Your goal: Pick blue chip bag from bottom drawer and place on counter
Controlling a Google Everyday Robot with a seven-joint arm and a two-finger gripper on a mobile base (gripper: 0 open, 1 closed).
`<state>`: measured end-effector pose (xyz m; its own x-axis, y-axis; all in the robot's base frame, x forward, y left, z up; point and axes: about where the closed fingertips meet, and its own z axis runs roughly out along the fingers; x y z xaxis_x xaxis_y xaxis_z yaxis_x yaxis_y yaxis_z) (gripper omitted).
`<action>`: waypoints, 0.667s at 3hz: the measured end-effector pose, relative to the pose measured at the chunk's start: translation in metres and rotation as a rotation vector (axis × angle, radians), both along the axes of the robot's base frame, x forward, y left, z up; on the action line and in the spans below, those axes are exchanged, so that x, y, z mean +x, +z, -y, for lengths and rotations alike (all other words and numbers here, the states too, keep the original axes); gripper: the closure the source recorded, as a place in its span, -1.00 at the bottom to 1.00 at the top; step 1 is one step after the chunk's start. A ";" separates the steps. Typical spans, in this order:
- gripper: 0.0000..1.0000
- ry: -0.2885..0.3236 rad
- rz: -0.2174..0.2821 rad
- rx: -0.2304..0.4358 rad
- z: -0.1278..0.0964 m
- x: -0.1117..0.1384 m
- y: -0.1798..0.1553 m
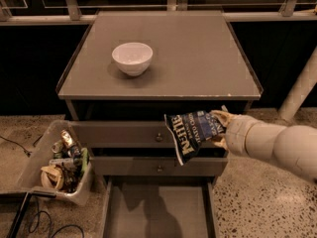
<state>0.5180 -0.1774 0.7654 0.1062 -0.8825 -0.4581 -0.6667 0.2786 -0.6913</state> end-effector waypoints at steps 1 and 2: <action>1.00 0.074 0.041 -0.042 -0.021 0.017 0.057; 1.00 0.150 0.051 0.005 -0.031 0.038 0.123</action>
Offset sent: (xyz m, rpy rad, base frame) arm 0.0639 0.0356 0.1662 0.0955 -0.0217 0.2155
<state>0.5555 -0.1465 0.8882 0.2601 -0.8528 -0.4528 -0.6650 0.1818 -0.7244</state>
